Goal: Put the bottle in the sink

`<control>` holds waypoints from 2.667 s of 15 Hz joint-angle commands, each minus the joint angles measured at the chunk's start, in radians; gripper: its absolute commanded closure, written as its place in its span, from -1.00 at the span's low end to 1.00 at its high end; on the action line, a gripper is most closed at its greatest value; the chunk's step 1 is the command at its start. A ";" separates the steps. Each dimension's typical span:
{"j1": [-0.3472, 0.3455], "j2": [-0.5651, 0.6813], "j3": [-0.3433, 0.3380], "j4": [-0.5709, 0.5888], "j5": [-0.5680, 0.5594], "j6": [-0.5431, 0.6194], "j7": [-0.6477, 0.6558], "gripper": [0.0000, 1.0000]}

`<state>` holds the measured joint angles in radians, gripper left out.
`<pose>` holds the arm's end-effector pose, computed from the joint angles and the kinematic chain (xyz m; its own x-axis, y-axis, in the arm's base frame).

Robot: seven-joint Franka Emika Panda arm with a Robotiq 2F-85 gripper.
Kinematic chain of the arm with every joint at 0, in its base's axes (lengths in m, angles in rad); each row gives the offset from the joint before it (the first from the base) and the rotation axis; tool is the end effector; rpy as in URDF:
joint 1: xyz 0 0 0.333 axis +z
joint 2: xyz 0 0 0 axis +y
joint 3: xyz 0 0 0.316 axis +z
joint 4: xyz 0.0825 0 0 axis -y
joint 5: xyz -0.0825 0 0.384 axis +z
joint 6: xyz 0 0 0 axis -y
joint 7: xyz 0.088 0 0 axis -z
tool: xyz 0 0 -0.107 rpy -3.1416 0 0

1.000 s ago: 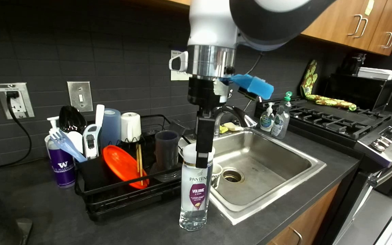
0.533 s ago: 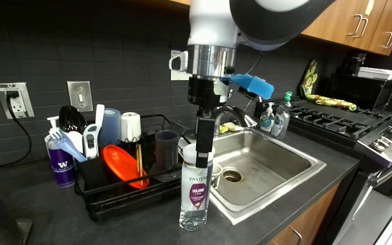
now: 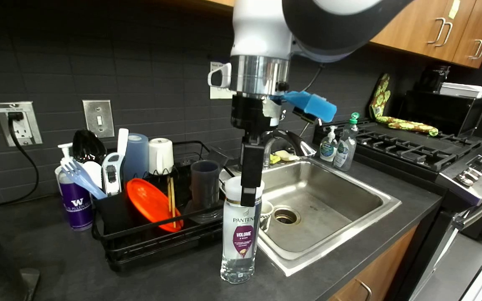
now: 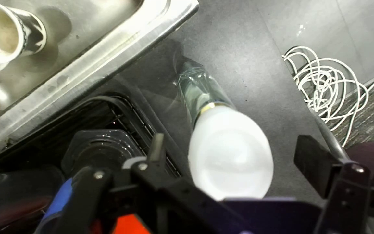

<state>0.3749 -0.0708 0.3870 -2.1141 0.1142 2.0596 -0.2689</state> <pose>0.3775 0.3720 0.4445 0.5601 0.8279 0.0293 0.8274 -0.5573 -0.0693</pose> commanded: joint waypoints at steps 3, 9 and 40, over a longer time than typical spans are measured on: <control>0.005 0.002 -0.005 0.004 -0.001 -0.003 0.001 -1.00; 0.005 0.002 -0.005 0.004 -0.001 -0.003 0.001 -1.00; 0.011 0.033 0.004 0.010 -0.041 -0.020 -0.026 -0.01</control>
<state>0.3784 -0.0499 0.3923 -2.1179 0.0810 2.0522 -0.2855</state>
